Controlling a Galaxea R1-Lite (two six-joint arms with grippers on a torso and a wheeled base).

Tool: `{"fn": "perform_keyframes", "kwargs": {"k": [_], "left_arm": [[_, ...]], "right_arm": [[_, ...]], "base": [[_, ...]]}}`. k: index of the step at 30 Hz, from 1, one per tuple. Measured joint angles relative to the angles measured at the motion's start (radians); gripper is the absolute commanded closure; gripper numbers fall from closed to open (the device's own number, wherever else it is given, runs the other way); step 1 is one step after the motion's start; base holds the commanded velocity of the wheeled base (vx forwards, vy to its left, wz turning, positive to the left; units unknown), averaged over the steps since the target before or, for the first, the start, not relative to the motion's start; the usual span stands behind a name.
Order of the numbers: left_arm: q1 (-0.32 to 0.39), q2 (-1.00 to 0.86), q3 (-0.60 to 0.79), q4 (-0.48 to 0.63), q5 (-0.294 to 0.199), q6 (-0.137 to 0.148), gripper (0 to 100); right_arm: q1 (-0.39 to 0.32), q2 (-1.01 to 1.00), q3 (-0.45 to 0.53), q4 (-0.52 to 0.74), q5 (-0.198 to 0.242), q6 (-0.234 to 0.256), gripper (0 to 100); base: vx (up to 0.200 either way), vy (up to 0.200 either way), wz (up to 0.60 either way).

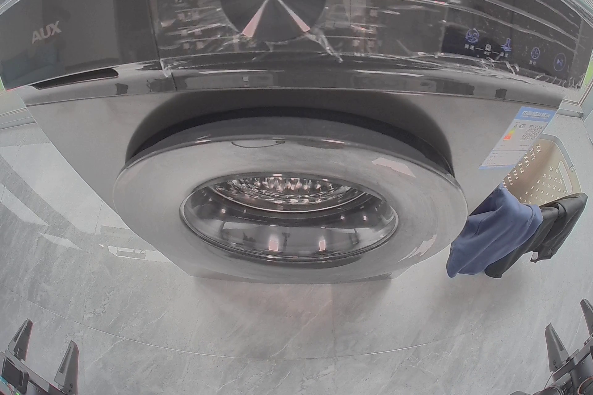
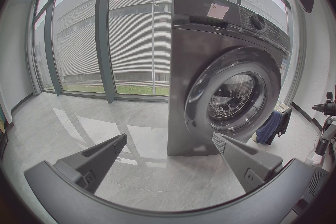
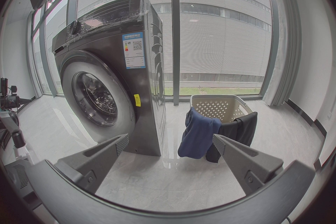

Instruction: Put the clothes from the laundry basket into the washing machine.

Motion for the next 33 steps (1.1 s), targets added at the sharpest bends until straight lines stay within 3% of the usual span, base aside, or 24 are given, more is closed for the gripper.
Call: {"fn": "perform_keyframes", "kwargs": {"k": [12,18,33], "left_arm": [[0.0,0.0,0.0,0.0,0.0,0.0,0],[0.0,0.0,0.0,0.0,0.0,0.001,0],[0.0,0.0,0.0,0.0,0.0,0.002,0]], "right_arm": [[0.0,0.0,0.0,0.0,0.0,0.0,0],[0.001,0.0,0.0,0.0,0.0,0.0,0],[0.0,0.0,0.0,0.0,0.0,-0.002,0]], "base": [[0.0,0.0,0.0],[0.0,-0.2,0.0],[0.0,0.0,0.0]]}}
